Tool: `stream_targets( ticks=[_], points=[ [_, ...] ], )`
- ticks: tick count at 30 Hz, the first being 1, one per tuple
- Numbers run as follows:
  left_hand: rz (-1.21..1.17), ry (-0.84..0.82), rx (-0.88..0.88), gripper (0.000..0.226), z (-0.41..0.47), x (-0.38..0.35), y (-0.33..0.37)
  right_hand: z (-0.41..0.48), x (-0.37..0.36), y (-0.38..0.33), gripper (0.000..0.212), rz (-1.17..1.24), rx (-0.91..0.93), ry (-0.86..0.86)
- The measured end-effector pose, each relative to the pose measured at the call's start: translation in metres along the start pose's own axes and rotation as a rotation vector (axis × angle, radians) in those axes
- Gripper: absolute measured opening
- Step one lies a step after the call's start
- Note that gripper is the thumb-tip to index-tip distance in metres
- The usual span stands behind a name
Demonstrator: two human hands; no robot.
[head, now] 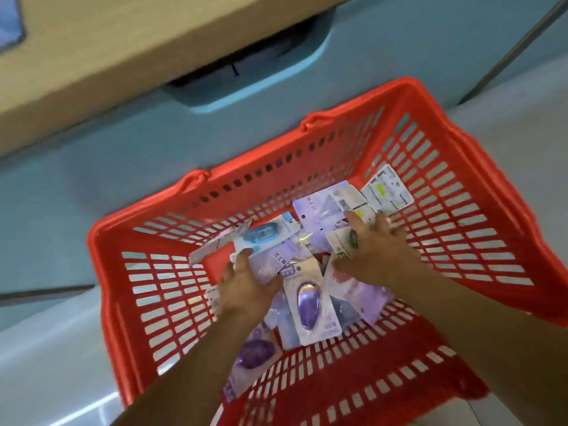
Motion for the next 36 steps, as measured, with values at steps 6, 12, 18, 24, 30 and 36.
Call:
stream_targets(
  ticks=[6, 12, 18, 24, 30, 36],
  points=[
    [-0.314, 0.074, 0.212, 0.069, 0.019, -0.022, -0.018, 0.015, -0.018, -0.019, 0.086, -0.093, -0.038, 0.113],
    [-0.263, 0.015, 0.302, 0.061, 0.024, -0.022, -0.012, 0.021, -0.026, -0.018, 0.106, -0.262, -0.019, -0.006],
    [-0.553, 0.126, 0.317, 0.086, 0.020, -0.019, -0.014, 0.024, 0.003, -0.008, 0.078, -0.333, 0.053, 0.128],
    [-0.705, 0.130, 0.339, 0.053, -0.004, -0.029, 0.001, -0.015, 0.045, 0.001, 0.047, 0.003, 0.146, 0.293],
    [-0.499, 0.238, 0.100, 0.011, -0.044, 0.028, 0.025, -0.073, 0.091, 0.011, 0.051, 0.495, 0.146, 0.476],
    [-0.633, 0.292, -0.014, 0.024, -0.090, 0.115, 0.037, -0.133, 0.135, 0.026, 0.047, 1.135, 0.008, 0.461]
  ],
)
Point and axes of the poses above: each hand's wrist, its own z-axis towards the middle knuckle, its own x-axis out of the back of the hand, y = z × x, the point moved 7 cm from there along z, towards the middle knuckle, and after that the axes turned 7 degrees about y, right-handed, at the moved point
